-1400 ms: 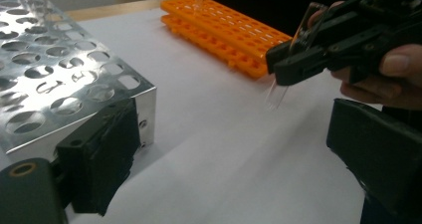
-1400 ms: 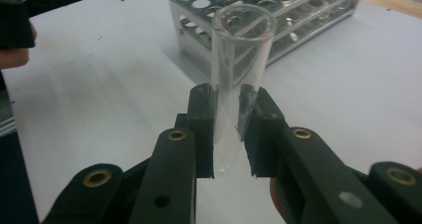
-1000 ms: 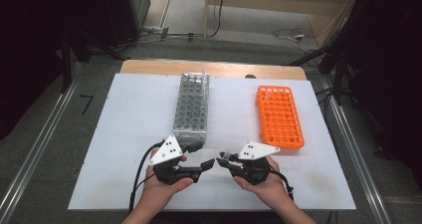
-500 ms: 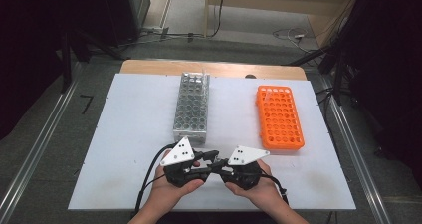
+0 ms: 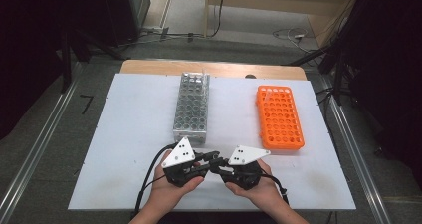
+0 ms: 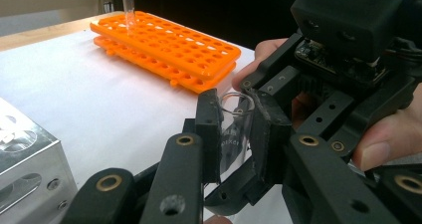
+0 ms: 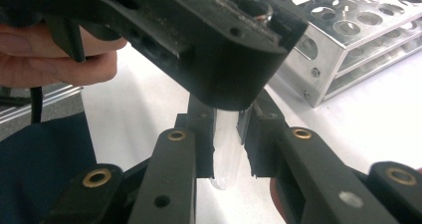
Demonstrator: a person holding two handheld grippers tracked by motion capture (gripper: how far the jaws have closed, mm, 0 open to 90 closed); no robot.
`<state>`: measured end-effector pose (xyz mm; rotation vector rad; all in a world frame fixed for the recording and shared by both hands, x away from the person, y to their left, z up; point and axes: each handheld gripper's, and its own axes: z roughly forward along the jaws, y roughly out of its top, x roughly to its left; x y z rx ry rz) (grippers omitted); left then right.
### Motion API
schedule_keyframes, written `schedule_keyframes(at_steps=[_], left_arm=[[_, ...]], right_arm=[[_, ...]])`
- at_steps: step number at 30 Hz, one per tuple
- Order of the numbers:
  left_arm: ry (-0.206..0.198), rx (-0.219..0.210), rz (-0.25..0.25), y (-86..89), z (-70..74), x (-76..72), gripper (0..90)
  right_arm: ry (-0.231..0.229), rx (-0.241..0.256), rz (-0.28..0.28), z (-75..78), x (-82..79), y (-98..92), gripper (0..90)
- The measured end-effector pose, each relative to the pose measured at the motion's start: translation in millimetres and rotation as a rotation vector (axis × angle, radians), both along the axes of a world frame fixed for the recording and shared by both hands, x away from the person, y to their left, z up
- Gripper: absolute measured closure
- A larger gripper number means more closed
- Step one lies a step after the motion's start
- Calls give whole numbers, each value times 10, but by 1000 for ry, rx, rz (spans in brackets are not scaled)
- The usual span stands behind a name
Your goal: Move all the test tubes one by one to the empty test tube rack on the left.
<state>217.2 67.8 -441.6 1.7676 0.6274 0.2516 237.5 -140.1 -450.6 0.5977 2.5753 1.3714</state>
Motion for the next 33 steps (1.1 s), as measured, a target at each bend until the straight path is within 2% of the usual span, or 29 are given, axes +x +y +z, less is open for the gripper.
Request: schedule_keyframes(at_steps=[2,5,8,11,15,18,20,22,25,33], left_arm=[[-3,1,6,2,11,7,763],[-1,-13,14,27,33,31,763],[3,-21,26,70,55,65,763],[1,-26,40,110,81,101,764],[-2,-24,56,137,126,158,763],[-5,-22,63,149,159,213,763],[-5,-20,67,164,183,259,763],[-7,-28,76,179,211,309,763],[-17,-12,89,193,260,385,763],[-21,-32,132,257,366,645,763]], right_arm=[[-2,3,2,9,2,-17,718],[-10,12,6,23,7,-62,620],[-6,24,4,41,19,-138,438],[13,19,-1,48,52,-216,200],[-6,37,-36,52,75,-360,65],[-20,59,-40,57,89,-475,64],[-26,68,-35,54,92,-549,21],[-25,74,-59,52,92,-620,7],[-27,79,-84,42,102,-737,7],[-26,79,-173,9,140,-1075,16]])
